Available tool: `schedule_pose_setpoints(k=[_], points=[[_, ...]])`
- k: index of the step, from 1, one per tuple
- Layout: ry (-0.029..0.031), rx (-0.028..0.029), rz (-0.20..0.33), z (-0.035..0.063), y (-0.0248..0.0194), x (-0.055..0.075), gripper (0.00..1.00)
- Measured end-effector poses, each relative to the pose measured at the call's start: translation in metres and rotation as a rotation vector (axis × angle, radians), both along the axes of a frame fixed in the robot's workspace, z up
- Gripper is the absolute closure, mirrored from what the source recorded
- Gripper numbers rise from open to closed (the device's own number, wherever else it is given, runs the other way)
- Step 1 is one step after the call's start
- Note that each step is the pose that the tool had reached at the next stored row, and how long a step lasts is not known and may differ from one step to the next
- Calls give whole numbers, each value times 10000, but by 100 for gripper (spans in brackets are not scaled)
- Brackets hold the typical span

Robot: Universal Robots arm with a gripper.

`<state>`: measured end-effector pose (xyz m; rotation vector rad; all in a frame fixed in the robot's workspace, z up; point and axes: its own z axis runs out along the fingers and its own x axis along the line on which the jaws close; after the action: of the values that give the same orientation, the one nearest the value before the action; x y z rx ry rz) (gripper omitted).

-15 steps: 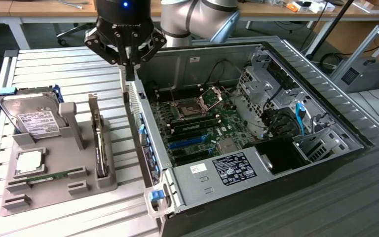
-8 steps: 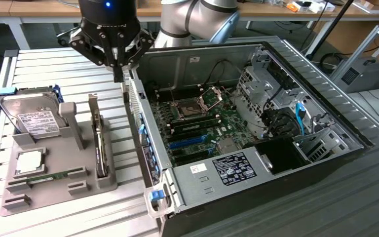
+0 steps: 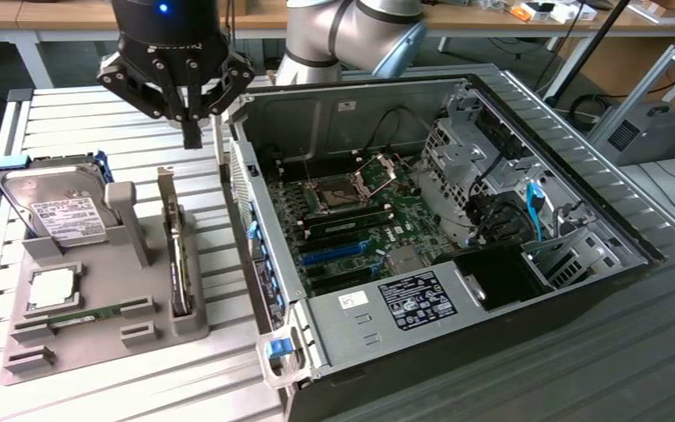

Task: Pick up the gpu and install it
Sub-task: 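Reach for the gpu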

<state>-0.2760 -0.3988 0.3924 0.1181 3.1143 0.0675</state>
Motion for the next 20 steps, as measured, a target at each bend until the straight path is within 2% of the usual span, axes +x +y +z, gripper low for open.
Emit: schedule_pose_setpoints(k=[8, 20], points=[[6, -8, 0, -2, 9, -238, 89], [35, -19, 0, -5, 11, -415, 89]])
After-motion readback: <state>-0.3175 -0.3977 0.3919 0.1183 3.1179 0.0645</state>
